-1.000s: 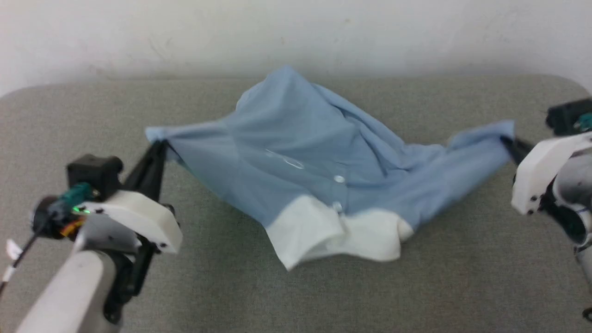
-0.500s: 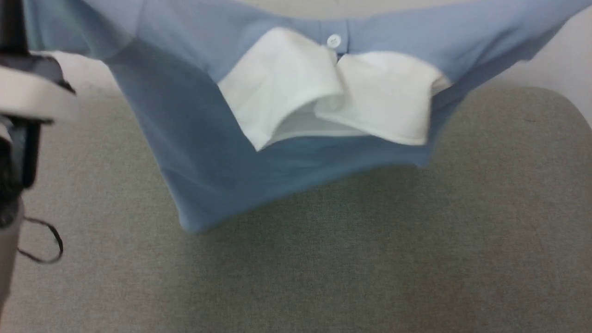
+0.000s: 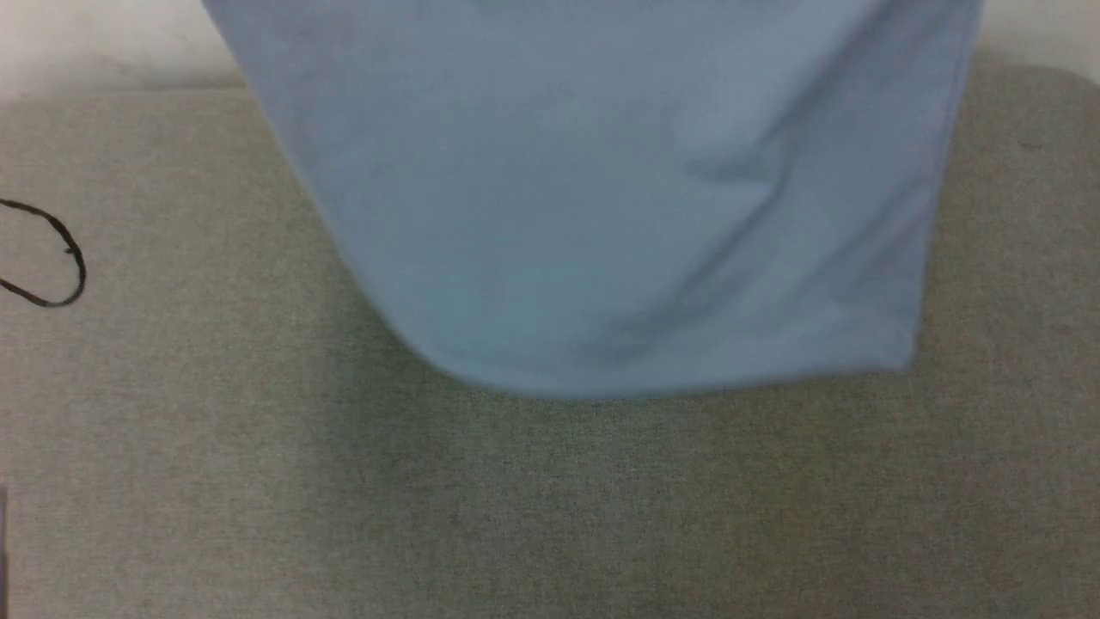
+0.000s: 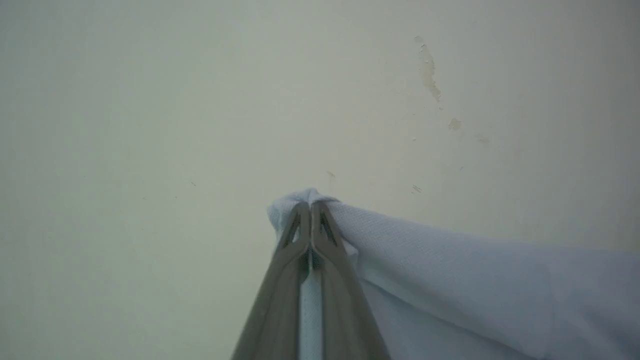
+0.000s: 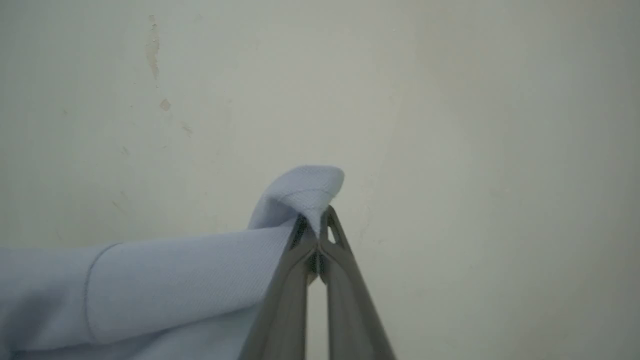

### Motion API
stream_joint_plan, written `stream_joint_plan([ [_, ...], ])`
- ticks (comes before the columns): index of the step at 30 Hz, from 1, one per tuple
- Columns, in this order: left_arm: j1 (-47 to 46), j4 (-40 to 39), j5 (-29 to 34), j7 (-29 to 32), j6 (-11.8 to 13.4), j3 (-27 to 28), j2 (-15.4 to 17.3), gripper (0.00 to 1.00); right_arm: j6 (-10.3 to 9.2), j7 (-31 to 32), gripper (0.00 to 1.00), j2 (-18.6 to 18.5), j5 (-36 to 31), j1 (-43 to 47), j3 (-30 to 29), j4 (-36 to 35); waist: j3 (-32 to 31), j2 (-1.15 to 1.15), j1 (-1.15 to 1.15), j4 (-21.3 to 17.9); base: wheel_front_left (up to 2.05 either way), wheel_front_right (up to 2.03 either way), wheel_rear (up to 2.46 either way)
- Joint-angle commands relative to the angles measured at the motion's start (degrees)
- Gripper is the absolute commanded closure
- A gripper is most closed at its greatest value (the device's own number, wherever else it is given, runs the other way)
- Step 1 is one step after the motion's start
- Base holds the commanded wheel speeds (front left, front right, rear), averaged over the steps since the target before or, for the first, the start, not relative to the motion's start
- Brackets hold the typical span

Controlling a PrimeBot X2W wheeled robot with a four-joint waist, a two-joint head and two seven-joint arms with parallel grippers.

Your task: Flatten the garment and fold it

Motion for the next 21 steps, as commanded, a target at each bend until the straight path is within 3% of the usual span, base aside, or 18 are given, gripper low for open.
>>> stream_joint_plan([
  [1, -2.30, 2.78, 0.58, -1.61, -0.60, -0.16, -0.70, 1.00, -0.05, -2.44, 1.00, 0.61, -0.51, -2.42, 0.40, 2.52, 4.25, 0.00, -0.02, -1.25, 0.00, 0.00, 0.00],
  [10, -12.23, 20.38, 1.54, -10.55, -3.95, -1.25, -3.42, 1.00, -0.05, -15.45, 1.00, 5.14, -1.75, -12.64, 5.28, 19.75, 7.73, 0.00, -0.02, -2.81, 0.00, 0.00, 0.00],
  [21, -6.72, 37.44, -1.75, -14.71, -8.39, -1.91, -8.02, 1.00, -0.05, -20.38, 1.00, 10.68, 2.49, -7.32, 14.09, 36.72, 9.17, 0.00, -0.02, -2.67, 0.00, 0.00, 0.00],
])
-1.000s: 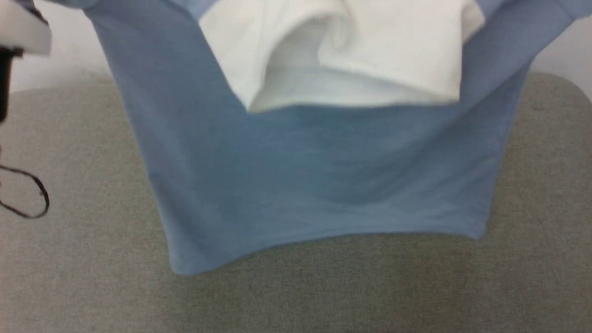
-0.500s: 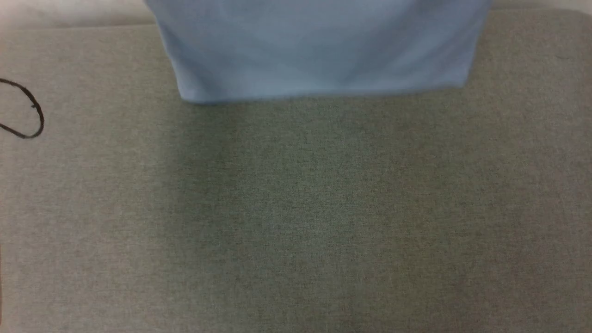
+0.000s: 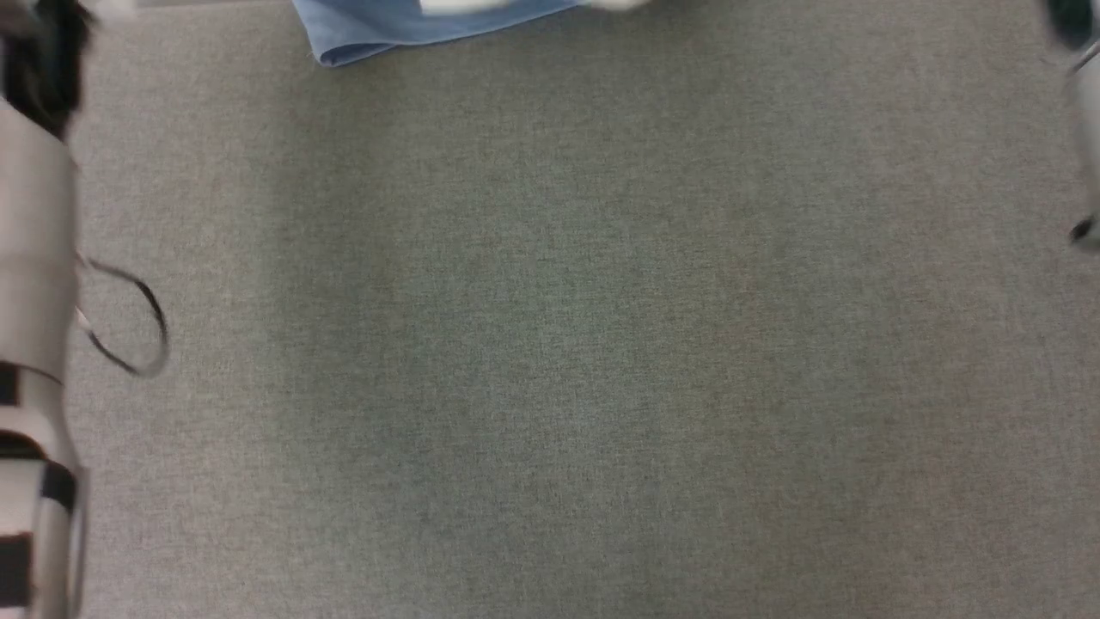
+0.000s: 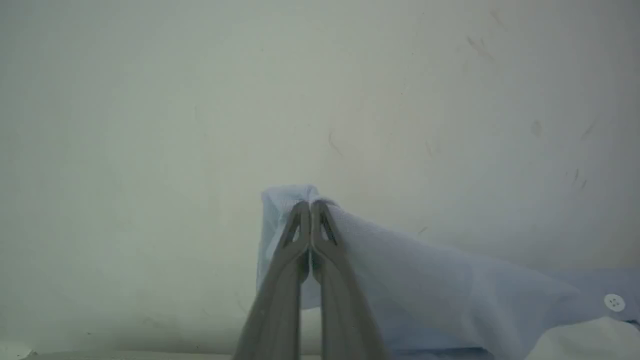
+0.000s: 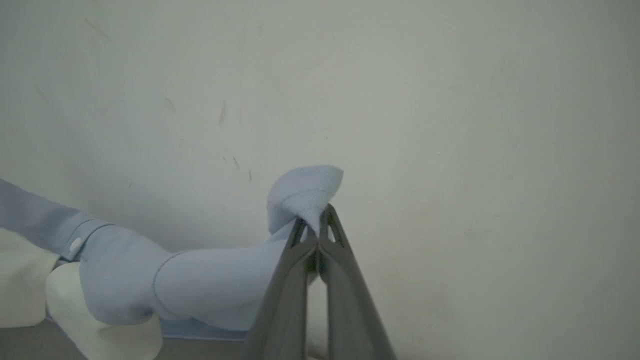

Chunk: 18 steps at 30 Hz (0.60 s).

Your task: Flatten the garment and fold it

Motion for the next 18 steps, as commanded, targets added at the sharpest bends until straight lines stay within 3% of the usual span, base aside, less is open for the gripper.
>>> stream_joint_plan([
  [1, 1.94, 1.95, -0.94, -0.52, -0.67, 0.15, -0.80, 1.00, -0.04, -0.84, 1.00, 0.76, 1.06, 2.21, 0.81, 1.94, 0.13, 0.00, -0.01, 0.15, 0.00, 0.00, 0.00],
  [9, 10.66, 7.49, -4.31, -2.12, -2.57, 1.23, -3.58, 1.00, -0.04, -5.45, 1.00, 0.50, 6.02, 12.58, 3.66, 6.77, -3.44, 0.00, -0.01, 1.99, 0.00, 0.00, 0.00],
  [18, 27.51, -0.55, -5.13, -3.68, -1.88, 2.75, -1.23, 1.00, -0.04, -8.59, 1.00, -5.24, 9.93, 29.98, 3.35, -4.16, -12.41, 0.00, -0.01, 2.78, 0.00, 0.00, 0.00],
])
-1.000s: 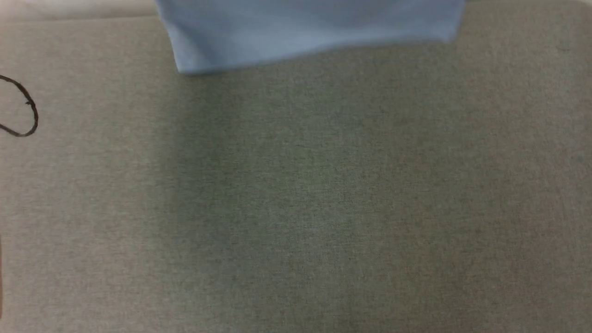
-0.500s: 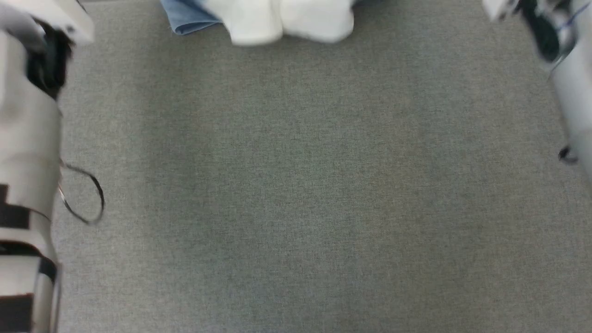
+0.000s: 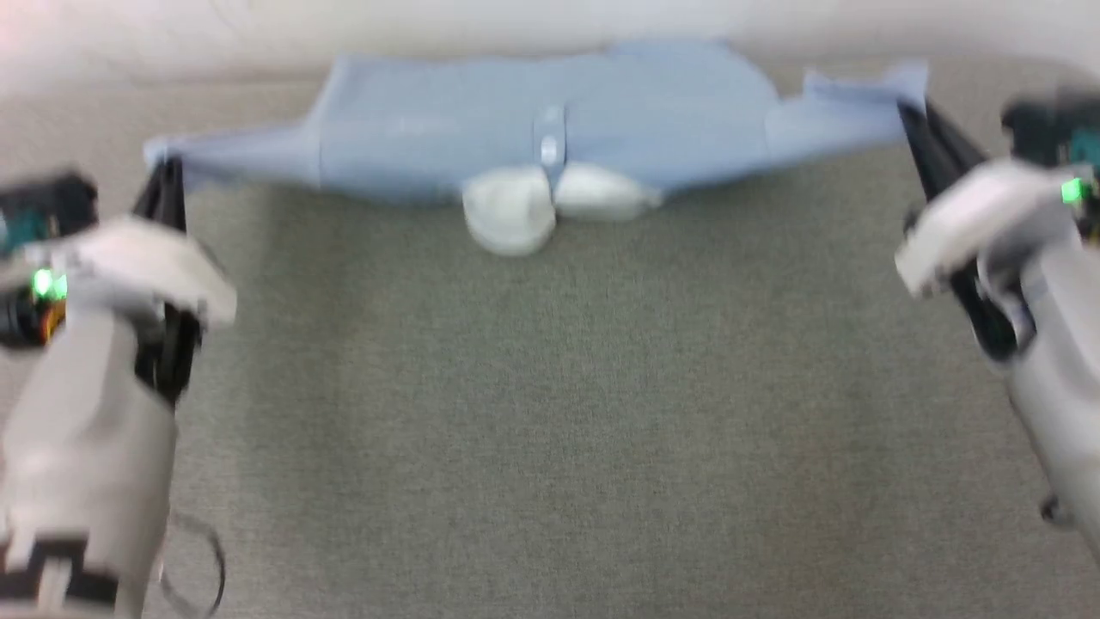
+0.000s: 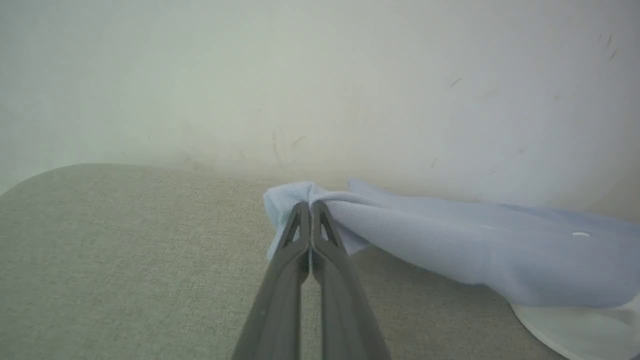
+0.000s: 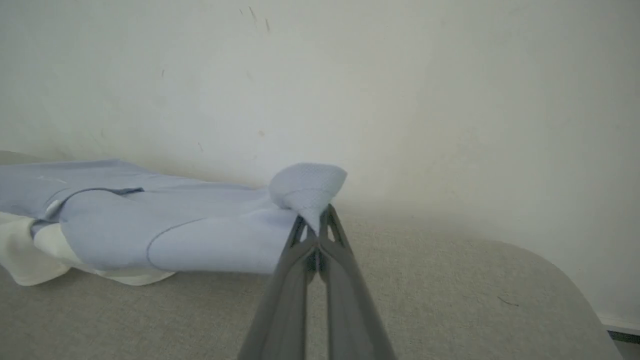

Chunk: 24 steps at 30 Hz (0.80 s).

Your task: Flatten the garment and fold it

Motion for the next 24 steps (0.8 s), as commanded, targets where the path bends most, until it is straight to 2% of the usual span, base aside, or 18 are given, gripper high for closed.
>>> stream_joint_plan([
  [1, 4.75, -3.23, -0.37, -0.58, 0.95, 0.49, 1.01, 1.00, -0.04, -0.32, 1.00, -1.38, 0.27, 4.25, -0.94, -3.37, -5.43, 0.00, 0.01, 0.54, 0.00, 0.00, 0.00],
  [3, 10.36, -8.10, -0.65, -0.51, 2.07, 0.92, 2.10, 1.00, -0.04, 0.78, 1.00, -2.60, 0.01, 9.12, -2.55, -7.94, -7.20, 0.00, 0.01, 0.36, 0.00, 0.00, 0.00],
  [6, 19.77, -18.25, -1.21, 1.23, 5.33, 1.77, 3.93, 1.00, -0.04, 4.03, 1.00, -4.21, -1.23, 17.15, -6.48, -16.30, -9.21, 0.00, 0.01, 0.34, 0.00, 0.00, 0.00],
  [10, 34.51, -36.34, -2.55, 7.03, 12.35, 3.90, 6.64, 1.00, -0.04, 11.06, 1.00, -3.89, -4.03, 29.67, -14.60, -29.66, -10.53, 0.00, 0.01, 0.38, 0.00, 0.00, 0.00],
  [12, 42.58, -46.25, -3.29, 10.13, 16.72, 5.44, 7.69, 1.00, -0.04, 15.01, 1.00, -2.35, -6.05, 36.51, -19.87, -36.85, -10.60, 0.00, 0.01, 0.38, 0.00, 0.00, 0.00],
  [16, 58.00, -62.79, -4.25, 15.80, 25.09, 8.26, 8.86, 1.00, -0.04, 22.72, 1.00, 3.17, -9.47, 49.23, -28.97, -49.06, -10.56, 0.00, 0.01, 0.48, 0.00, 0.00, 0.00],
  [17, 58.00, -62.79, -4.25, 15.80, 25.09, 8.26, 8.86, 1.00, -0.04, 22.72, 1.00, 3.17, -9.47, 49.23, -28.97, -49.06, -10.56, 0.00, 0.01, 0.48, 0.00, 0.00, 0.00],
  [18, 64.21, -68.19, -4.60, 18.38, 27.84, 8.68, 9.12, 1.00, -0.04, 25.45, 1.00, 6.36, -10.64, 54.37, -32.17, -52.87, -10.72, 0.00, 0.01, 0.89, 0.00, 0.00, 0.00],
  [19, 66.79, -70.08, -4.67, 19.41, 28.89, 8.73, 9.26, 1.00, -0.04, 26.46, 1.00, 7.88, -11.17, 56.58, -33.49, -54.14, -10.72, 0.00, 0.01, 1.12, 0.00, 0.00, 0.00],
  [20, 66.79, -70.08, -4.67, 19.41, 28.89, 8.73, 9.26, 1.00, -0.04, 26.46, 1.00, 7.88, -11.17, 56.58, -33.49, -54.14, -10.72, 0.00, 0.01, 1.12, 0.00, 0.00, 0.00],
  [24, 73.77, -73.70, -5.98, 22.88, 30.84, 7.29, 8.44, 1.00, -0.04, 28.93, 1.00, 12.70, -13.39, 63.93, -37.22, -54.98, -11.03, 0.00, 0.01, 2.29, 0.00, 0.00, 0.00],
])
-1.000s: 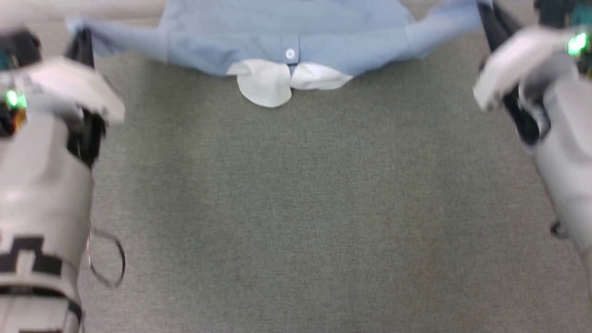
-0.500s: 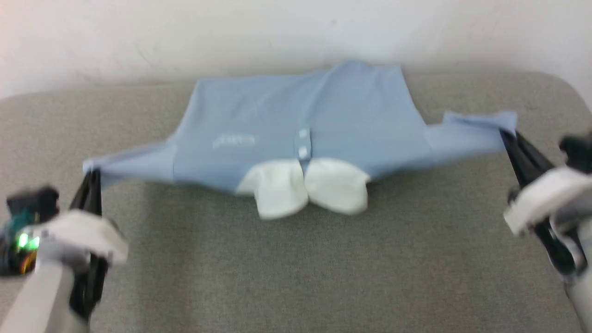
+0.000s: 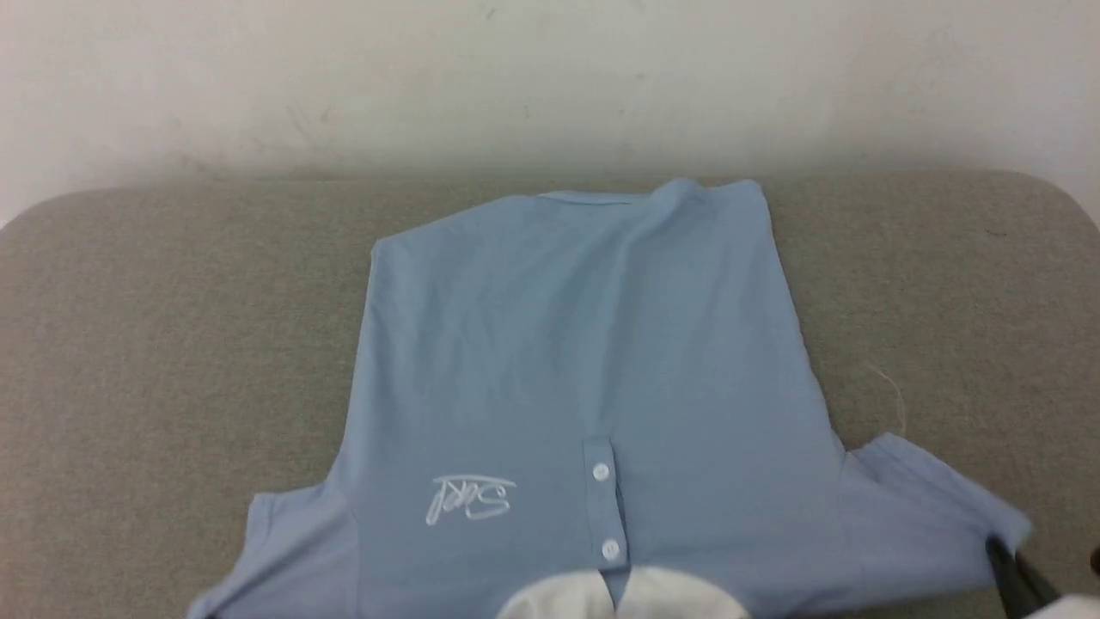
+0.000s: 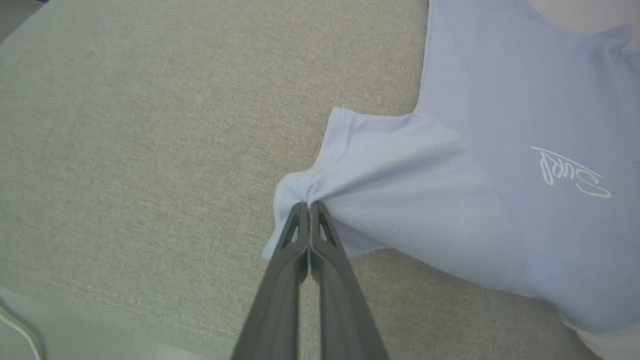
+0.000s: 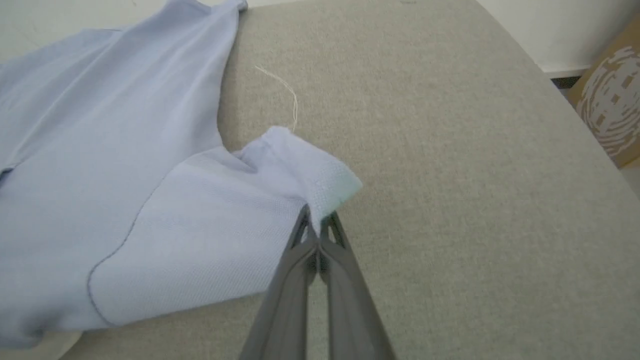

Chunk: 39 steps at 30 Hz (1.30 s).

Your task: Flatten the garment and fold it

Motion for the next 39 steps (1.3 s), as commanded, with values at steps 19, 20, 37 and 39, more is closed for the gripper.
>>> stream_joint_plan([
  [19, -2.23, 4.71, -0.81, -7.36, -3.95, -3.52, -5.98, 1.00, -0.12, -2.59, 0.00, 1.00, 3.03, -3.70, -6.04, 4.57, 0.26, 0.00, 0.01, 4.85, 0.00, 0.00, 0.00],
  [20, -2.61, 4.50, -0.82, -7.66, -4.09, -3.61, -6.22, 1.00, -0.12, -2.79, 0.00, 0.42, 3.51, -6.09, -6.80, 6.47, 0.74, 0.00, 0.01, 5.16, 0.00, 0.00, 0.00],
  [37, -16.71, -0.62, 4.32, -14.57, -7.85, -9.75, -11.03, 1.00, -0.12, 6.90, 0.00, -12.88, 4.76, -59.05, 0.34, 46.50, 18.76, 0.00, 0.01, 16.04, 0.00, 0.00, 0.00],
  [39, -17.95, -0.82, 4.64, -15.09, -8.34, -10.49, -11.61, 1.00, -0.12, 11.51, 0.00, -14.24, 4.69, -63.23, 1.88, 49.22, 20.35, 0.00, 0.01, 17.34, 0.00, 0.00, 0.00],
])
